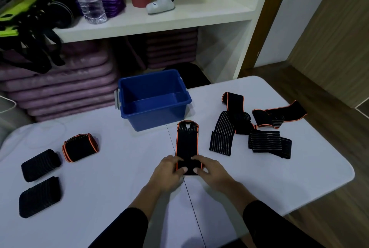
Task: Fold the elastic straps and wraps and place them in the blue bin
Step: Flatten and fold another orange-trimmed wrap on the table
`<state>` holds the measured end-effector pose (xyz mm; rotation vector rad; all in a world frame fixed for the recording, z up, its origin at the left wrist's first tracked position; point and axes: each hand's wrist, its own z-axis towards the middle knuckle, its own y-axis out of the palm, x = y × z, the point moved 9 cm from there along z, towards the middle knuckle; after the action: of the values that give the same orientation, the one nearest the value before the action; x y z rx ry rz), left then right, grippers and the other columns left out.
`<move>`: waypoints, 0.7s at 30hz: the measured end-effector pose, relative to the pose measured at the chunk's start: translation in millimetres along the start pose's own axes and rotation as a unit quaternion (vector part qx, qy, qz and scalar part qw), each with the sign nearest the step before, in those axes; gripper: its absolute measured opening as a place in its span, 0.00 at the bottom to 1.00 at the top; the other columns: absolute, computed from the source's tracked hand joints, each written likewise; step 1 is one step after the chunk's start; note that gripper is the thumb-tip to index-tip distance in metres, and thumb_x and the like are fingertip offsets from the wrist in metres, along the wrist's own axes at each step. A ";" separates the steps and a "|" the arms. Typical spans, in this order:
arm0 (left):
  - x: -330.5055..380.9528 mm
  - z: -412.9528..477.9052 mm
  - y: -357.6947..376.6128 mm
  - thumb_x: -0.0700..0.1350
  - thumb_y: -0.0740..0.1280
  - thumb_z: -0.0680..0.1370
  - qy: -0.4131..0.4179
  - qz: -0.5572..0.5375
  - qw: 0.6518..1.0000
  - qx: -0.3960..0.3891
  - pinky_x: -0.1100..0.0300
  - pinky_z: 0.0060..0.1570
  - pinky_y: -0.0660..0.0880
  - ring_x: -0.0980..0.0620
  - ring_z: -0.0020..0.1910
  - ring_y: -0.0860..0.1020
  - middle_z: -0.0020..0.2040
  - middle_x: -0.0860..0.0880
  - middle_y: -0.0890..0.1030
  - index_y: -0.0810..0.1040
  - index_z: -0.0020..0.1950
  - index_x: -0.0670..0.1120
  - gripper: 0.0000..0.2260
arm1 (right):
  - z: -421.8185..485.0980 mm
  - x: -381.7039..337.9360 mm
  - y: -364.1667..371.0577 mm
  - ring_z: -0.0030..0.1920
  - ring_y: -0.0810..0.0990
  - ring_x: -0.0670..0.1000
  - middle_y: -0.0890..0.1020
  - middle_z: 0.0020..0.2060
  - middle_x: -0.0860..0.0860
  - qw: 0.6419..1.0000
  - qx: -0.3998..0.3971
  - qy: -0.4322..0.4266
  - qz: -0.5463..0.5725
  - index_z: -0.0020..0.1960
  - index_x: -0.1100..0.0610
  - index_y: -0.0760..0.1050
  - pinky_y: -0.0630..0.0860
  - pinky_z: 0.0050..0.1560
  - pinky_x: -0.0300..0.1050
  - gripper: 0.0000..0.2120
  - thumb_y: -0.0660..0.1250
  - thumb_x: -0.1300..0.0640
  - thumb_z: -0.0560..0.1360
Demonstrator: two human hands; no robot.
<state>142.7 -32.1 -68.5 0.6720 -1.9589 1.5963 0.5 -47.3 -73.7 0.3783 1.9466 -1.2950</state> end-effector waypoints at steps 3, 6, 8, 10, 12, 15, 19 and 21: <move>1.9 11.7 -6.6 0.47 0.65 0.76 -0.023 -0.036 0.998 0.038 0.60 0.50 0.73 0.48 0.50 0.77 0.53 0.46 0.78 0.71 0.64 0.51 0.17 | 9.7 -4.1 -4.0 0.45 0.75 0.47 0.79 0.45 0.49 1.000 0.024 0.000 -0.003 0.65 0.46 0.68 0.72 0.48 0.43 0.17 0.58 0.51 0.76; 10.8 10.7 -12.5 0.46 0.64 0.77 0.000 0.000 0.995 0.100 0.64 0.49 0.70 0.50 0.50 0.76 0.55 0.49 0.72 0.74 0.63 0.51 0.15 | 12.3 -3.2 -10.5 0.48 0.75 0.45 0.73 0.50 0.43 0.996 0.087 -0.003 0.011 0.60 0.46 0.73 0.74 0.51 0.43 0.17 0.59 0.49 0.72; 11.5 7.2 -9.6 0.51 0.61 0.78 0.020 0.039 0.993 0.109 0.64 0.49 0.70 0.50 0.52 0.75 0.57 0.49 0.72 0.74 0.65 0.50 0.16 | 13.1 -3.2 -13.6 0.48 0.75 0.44 0.72 0.51 0.43 0.994 0.110 -0.014 0.011 0.55 0.49 0.76 0.76 0.51 0.45 0.14 0.61 0.49 0.72; 4.0 5.6 0.4 0.60 0.52 0.77 0.028 0.084 0.993 0.077 0.60 0.54 0.71 0.49 0.58 0.73 0.61 0.48 0.72 0.71 0.68 0.48 0.25 | 14.9 -4.8 -13.7 0.50 0.75 0.44 0.75 0.53 0.45 0.995 0.100 -0.029 -0.002 0.55 0.52 0.78 0.74 0.54 0.45 0.14 0.62 0.48 0.73; -5.4 4.3 8.4 0.64 0.48 0.73 0.047 0.128 0.989 0.049 0.55 0.59 0.71 0.46 0.61 0.70 0.65 0.46 0.70 0.68 0.70 0.46 0.32 | 15.8 -3.7 -7.5 0.58 0.72 0.43 0.74 0.60 0.45 0.998 0.054 -0.034 -0.012 0.61 0.53 0.77 0.67 0.60 0.32 0.17 0.67 0.48 0.74; -8.9 4.6 8.1 0.66 0.48 0.71 0.066 0.145 0.987 0.018 0.55 0.62 0.65 0.47 0.63 0.66 0.67 0.47 0.65 0.63 0.73 0.46 0.37 | 16.6 2.2 -0.3 0.61 0.68 0.40 0.70 0.64 0.43 0.998 0.009 -0.048 -0.024 0.66 0.53 0.72 0.59 0.58 0.22 0.31 0.74 0.47 0.66; 4.1 1.6 0.1 0.61 0.52 0.74 0.099 0.127 0.986 0.051 0.53 0.56 0.72 0.48 0.56 0.71 0.60 0.48 0.73 0.68 0.70 0.48 0.29 | 18.1 -3.1 2.7 0.62 0.72 0.49 0.72 0.63 0.50 0.991 -0.002 -0.108 -0.077 0.67 0.56 0.70 0.67 0.61 0.35 0.31 0.73 0.56 0.65; 5.9 -4.3 -1.7 0.58 0.58 0.75 0.119 0.098 0.985 0.073 0.52 0.53 0.75 0.49 0.54 0.74 0.58 0.49 0.76 0.73 0.65 0.48 0.23 | 19.2 -4.8 -1.4 0.60 0.73 0.50 0.74 0.61 0.50 0.990 0.010 -0.116 -0.074 0.66 0.56 0.71 0.68 0.61 0.37 0.28 0.70 0.57 0.66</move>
<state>139.8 -28.5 -62.5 0.3308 -1.7898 1.8593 10.9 -64.1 -73.2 0.0877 1.7938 -1.3872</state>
